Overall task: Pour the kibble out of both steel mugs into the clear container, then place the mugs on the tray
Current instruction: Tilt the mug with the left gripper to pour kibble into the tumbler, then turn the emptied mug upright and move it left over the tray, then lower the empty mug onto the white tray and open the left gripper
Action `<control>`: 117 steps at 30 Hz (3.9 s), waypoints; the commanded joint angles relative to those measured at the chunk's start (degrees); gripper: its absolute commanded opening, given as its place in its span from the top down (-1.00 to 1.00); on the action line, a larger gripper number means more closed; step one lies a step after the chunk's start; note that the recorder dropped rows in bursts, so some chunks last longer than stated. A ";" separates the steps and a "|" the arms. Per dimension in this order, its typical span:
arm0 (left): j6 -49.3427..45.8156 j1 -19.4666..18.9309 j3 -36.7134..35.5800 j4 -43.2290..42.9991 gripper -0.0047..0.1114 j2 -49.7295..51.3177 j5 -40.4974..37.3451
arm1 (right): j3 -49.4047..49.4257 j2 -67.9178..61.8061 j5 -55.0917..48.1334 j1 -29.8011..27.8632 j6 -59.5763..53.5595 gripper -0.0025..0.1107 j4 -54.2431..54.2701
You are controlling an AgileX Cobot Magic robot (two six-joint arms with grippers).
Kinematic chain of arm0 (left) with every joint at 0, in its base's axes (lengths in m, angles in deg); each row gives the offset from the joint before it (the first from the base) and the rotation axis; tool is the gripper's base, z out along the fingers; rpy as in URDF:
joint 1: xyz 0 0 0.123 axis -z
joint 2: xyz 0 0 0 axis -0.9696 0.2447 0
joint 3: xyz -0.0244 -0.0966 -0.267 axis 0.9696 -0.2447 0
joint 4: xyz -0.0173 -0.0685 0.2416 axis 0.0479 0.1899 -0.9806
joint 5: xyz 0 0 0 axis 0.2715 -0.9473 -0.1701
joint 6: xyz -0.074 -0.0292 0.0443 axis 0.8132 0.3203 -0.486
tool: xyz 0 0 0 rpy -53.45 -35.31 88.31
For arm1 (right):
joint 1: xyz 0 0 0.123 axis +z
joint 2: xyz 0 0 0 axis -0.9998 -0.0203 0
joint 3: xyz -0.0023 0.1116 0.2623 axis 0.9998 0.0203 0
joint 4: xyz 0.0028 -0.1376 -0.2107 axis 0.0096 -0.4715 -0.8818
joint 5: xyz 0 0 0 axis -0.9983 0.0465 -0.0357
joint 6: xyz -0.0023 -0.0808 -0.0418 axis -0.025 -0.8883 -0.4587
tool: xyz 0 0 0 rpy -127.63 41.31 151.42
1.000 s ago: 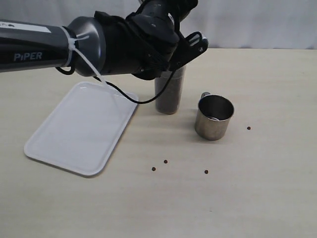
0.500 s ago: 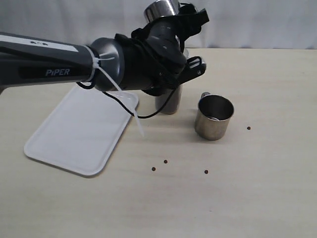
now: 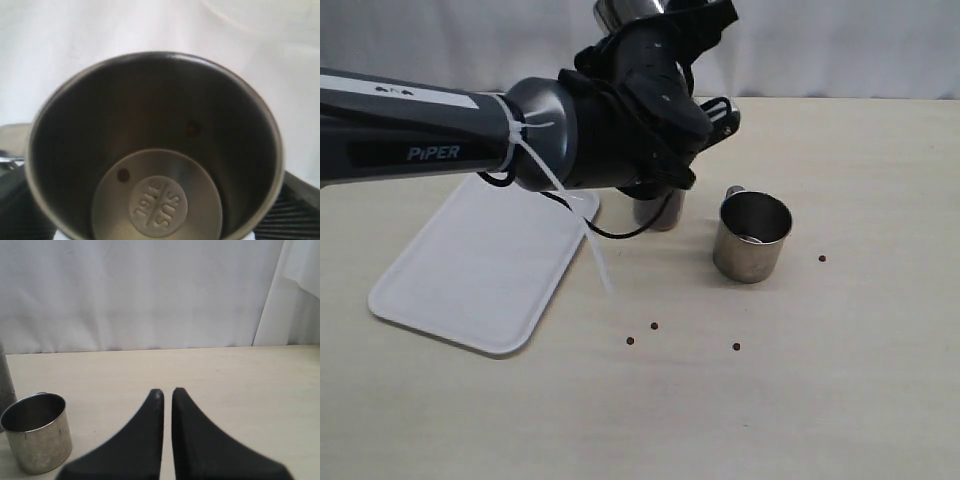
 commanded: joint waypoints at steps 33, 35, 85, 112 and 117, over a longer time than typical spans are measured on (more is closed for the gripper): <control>-91.89 -51.88 -16.07 185.74 0.92 -2.96 3.00 | 0.12 -0.14 0.00 0.18 0.31 0.88 -0.46; -91.89 -52.16 -16.07 189.83 0.92 0.75 4.50 | 0.12 -0.14 0.00 0.18 0.31 0.88 -0.46; -86.06 -54.41 -16.19 168.63 0.10 3.45 5.99 | 0.12 -0.14 0.00 0.18 0.31 0.88 -0.46; -76.78 -56.60 -16.19 161.36 -0.50 -1.63 6.12 | 0.12 -0.14 0.00 0.18 0.31 0.88 -0.46; -73.31 -57.11 -16.19 159.51 -0.50 -4.29 5.02 | 0.12 -0.14 0.00 0.18 0.31 0.88 -0.46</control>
